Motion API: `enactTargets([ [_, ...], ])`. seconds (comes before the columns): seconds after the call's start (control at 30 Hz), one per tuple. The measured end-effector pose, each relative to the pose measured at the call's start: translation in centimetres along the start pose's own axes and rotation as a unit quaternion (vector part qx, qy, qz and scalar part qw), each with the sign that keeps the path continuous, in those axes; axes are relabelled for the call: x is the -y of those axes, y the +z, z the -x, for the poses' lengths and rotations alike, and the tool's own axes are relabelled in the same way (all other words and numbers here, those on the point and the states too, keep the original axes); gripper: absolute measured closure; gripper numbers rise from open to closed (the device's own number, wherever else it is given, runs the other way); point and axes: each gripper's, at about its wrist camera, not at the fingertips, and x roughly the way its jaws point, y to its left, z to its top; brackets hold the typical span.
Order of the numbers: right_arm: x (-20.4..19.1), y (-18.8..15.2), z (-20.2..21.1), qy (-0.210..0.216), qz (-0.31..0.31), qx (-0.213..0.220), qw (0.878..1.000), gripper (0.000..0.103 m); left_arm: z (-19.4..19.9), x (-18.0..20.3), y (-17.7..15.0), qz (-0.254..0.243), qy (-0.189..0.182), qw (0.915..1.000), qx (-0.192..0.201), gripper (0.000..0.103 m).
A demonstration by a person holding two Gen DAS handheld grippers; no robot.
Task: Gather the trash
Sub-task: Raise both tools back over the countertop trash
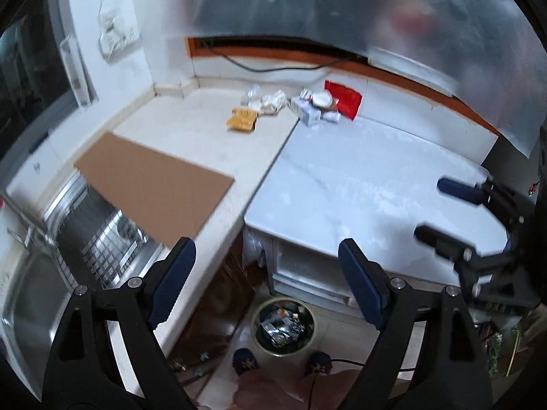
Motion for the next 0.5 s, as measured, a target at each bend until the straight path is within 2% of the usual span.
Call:
enactTargets([
  [0.27, 5.5, 5.8, -0.4, -0.055, 0.000, 0.026, 0.998, 0.033, -2.0, 0.2, 6.4, -0.031, 0.003, 0.9995, -0.011, 0.020],
  [0.5, 9.9, 9.9, -3.7, -0.082, -0.018, 0.026, 0.996, 0.033, -7.6, -1.2, 12.1, -0.026, -0.015, 0.9991, -0.029, 0.020],
])
